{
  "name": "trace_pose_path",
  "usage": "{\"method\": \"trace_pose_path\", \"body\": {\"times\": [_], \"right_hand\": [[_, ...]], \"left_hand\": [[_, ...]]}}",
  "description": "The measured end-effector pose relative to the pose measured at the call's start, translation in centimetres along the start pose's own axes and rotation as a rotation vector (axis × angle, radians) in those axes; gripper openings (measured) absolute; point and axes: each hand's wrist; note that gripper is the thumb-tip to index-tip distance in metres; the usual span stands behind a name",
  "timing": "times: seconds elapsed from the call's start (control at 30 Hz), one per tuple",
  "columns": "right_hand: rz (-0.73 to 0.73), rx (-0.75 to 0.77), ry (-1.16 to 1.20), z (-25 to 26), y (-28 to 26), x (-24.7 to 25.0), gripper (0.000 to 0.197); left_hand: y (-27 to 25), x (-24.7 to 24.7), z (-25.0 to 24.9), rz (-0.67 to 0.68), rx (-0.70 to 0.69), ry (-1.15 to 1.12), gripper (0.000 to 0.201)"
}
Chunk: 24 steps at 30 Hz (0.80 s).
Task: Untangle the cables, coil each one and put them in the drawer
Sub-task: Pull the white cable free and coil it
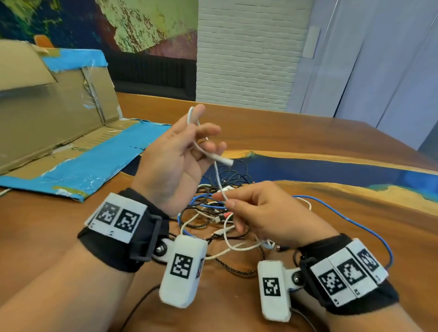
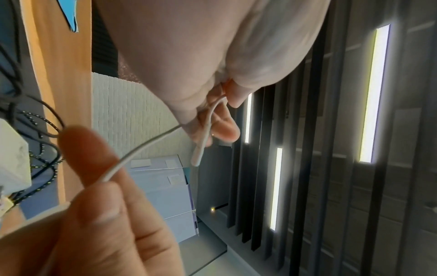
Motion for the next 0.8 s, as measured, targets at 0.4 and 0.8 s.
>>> {"method": "trace_pose_path", "body": {"times": [0.4,0.8], "right_hand": [[-0.49,0.208,0.58,0.1,-0.4,3.0,0.021],[-0.248,0.011,0.295,-0.7,0.1,1.7,0.035]], "left_hand": [[-0.7,0.2,1.9,0.207,0.288,0.778,0.036],[-0.7,-0.2,-0.1,0.114,0.128,0.164,0.038]]}}
Point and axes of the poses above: each hand's wrist, its own y-axis towards the middle knuckle, its own x-axis out of the back of the hand, z = x × y, and after that the axes turned 2 degrees about y, right-handed
